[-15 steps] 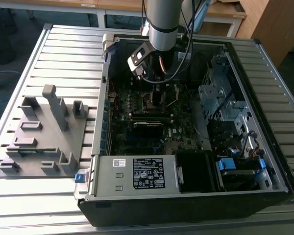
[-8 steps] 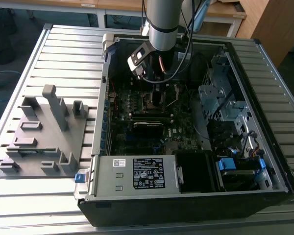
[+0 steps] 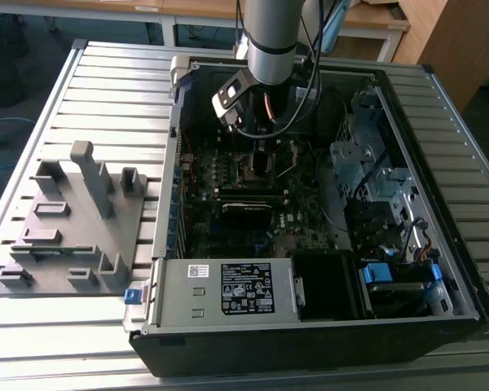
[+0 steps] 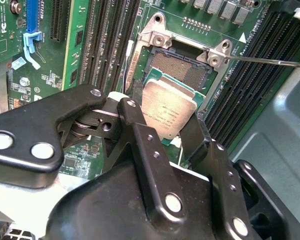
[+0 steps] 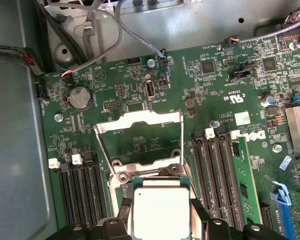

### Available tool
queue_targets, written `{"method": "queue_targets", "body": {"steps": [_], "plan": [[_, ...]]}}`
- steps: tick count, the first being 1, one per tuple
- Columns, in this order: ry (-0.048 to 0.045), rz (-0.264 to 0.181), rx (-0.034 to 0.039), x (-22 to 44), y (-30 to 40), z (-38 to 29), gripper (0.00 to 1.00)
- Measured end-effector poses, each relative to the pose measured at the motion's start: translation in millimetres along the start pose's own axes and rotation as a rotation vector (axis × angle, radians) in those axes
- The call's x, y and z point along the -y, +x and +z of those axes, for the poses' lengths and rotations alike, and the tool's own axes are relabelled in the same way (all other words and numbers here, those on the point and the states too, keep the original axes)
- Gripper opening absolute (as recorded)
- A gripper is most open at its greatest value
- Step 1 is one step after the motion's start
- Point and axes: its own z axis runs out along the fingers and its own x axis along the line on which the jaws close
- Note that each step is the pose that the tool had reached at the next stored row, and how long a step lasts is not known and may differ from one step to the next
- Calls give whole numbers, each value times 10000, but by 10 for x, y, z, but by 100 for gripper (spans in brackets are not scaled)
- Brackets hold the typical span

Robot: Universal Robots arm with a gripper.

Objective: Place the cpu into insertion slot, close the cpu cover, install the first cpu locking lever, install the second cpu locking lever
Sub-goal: 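Place the cpu into insertion slot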

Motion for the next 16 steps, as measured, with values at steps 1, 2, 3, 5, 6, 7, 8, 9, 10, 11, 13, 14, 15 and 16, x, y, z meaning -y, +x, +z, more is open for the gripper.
{"method": "queue_targets", "body": {"steps": [1, 2, 3, 5, 6, 7, 8, 9, 10, 11, 13, 14, 15, 16], "plan": [[0, 13, 0, 0, 0, 0, 54], [0, 25, 1, 0, 0, 0, 54], [0, 38, 1, 0, 0, 0, 54], [-1, 64, 2, 0, 0, 0, 54], [-1, 79, 2, 0, 0, 0, 54], [-1, 91, 3, 0, 0, 0, 54], [-1, 104, 4, 0, 0, 0, 54], [-1, 117, 4, 0, 0, 0, 54], [-1, 130, 5, 0, 0, 0, 54], [-2, 143, 5, 0, 0, 0, 54], [-2, 169, 6, 0, 0, 0, 54], [-3, 182, 6, 0, 0, 0, 54], [-2, 195, 7, 0, 0, 0, 54], [-3, 208, 7, 0, 0, 0, 54]]}}
